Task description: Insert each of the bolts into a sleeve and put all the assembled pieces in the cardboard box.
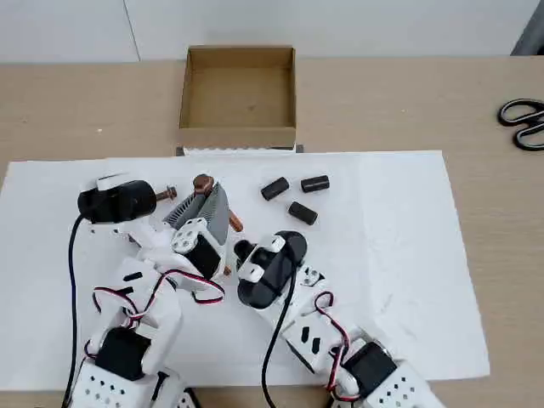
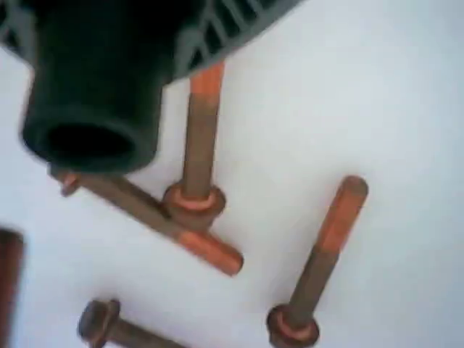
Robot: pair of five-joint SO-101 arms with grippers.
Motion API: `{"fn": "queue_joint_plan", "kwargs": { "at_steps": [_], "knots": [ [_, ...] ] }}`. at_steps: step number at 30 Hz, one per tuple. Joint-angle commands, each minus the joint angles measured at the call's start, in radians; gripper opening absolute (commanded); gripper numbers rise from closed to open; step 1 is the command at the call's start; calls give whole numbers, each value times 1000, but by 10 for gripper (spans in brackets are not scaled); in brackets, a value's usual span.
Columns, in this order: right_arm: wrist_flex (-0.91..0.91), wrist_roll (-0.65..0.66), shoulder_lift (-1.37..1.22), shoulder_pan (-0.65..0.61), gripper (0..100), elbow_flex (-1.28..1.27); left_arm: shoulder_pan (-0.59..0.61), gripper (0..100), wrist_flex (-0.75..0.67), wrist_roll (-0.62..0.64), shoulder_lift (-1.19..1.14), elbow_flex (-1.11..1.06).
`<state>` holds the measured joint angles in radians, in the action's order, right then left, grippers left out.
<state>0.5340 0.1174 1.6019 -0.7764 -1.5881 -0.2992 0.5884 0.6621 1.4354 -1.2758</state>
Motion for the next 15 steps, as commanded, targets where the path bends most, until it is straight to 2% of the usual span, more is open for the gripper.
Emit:
{"fn": "queue_joint_plan", "kwargs": {
  "at_steps": [1,12,15],
  "knots": [
    [-4,8,21,-1,3,-3,3,5,-5,5,23,16],
    [-36,14,21,30,3,-3,-5,5,2,3,23,16],
    [-39,15,21,30,3,-3,-5,5,44,2,21,41]
  ]
}}
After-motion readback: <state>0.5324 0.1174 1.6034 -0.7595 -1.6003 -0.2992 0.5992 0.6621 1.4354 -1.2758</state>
